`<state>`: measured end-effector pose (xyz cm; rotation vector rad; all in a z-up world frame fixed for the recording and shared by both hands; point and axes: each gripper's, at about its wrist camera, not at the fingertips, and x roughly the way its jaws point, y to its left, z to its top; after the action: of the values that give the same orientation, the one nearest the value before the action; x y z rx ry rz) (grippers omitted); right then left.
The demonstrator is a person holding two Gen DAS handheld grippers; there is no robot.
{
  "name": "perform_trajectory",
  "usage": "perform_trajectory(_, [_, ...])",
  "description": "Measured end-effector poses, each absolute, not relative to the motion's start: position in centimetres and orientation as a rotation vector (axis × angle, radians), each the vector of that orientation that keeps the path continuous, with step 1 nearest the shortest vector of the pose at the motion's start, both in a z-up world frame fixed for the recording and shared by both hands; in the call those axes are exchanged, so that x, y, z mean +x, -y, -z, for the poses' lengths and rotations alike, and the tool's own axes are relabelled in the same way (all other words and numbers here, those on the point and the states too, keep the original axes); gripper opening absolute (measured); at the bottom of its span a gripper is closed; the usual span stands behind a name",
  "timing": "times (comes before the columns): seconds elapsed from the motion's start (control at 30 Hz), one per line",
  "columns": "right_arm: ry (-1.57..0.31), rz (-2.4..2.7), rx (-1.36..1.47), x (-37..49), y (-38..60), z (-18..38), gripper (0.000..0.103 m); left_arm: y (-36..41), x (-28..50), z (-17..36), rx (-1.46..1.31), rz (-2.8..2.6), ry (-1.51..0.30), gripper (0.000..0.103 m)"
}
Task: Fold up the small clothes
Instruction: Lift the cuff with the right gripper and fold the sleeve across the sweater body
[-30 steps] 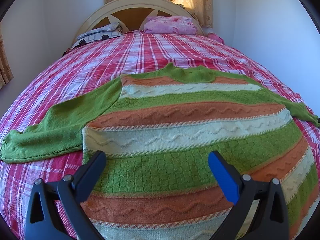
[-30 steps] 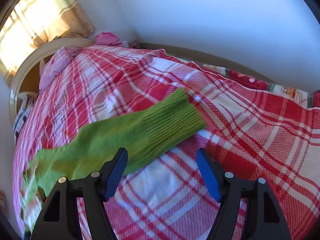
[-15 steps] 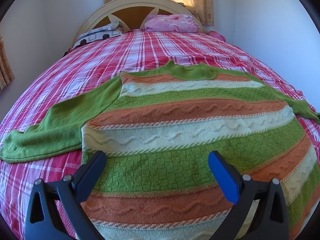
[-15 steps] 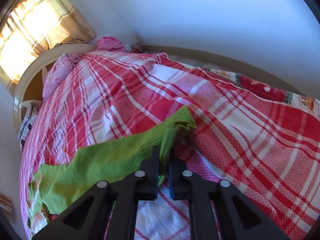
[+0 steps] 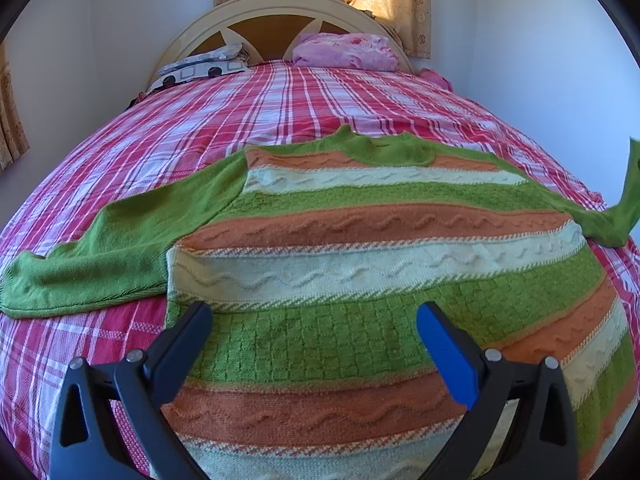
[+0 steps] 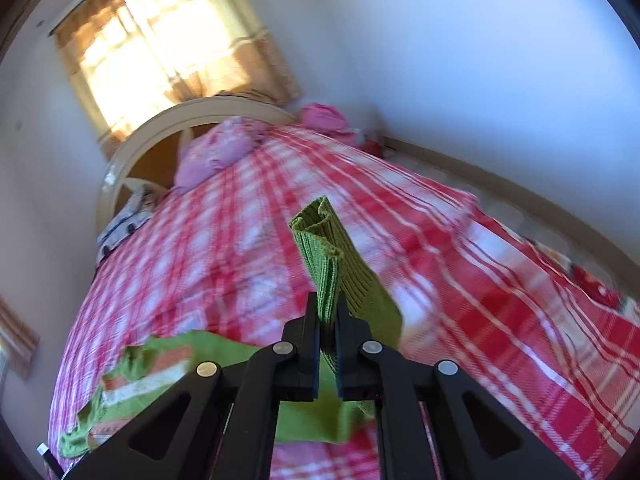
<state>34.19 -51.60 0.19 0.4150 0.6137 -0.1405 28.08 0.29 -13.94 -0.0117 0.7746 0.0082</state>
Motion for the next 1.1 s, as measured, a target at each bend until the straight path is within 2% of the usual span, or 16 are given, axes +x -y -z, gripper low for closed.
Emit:
perform_trajectory(0.43, [-0.556,-0.068,0.257,37.8,39.3,-6.3,0.005,-0.7,28.2,14.2,-0.045,-0.008,-0.786,0.103])
perform_trajectory(0.7, [-0.545,-0.225,0.177,38.7,30.0,-7.8,0.004,-1.2,28.1,14.3,-0.078,-0.006,-0.789,0.103])
perform_trajectory(0.93, [-0.594,-0.353,0.148,39.2,22.3,-5.4,0.004,-1.7,28.1,14.5,-0.113,-0.006,-0.799,0.103])
perform_trajectory(1.1, [-0.662,-0.425,0.149,39.1,17.6,-0.9,0.004,-2.8,28.5,15.0,-0.186,-0.002,-0.829,0.103])
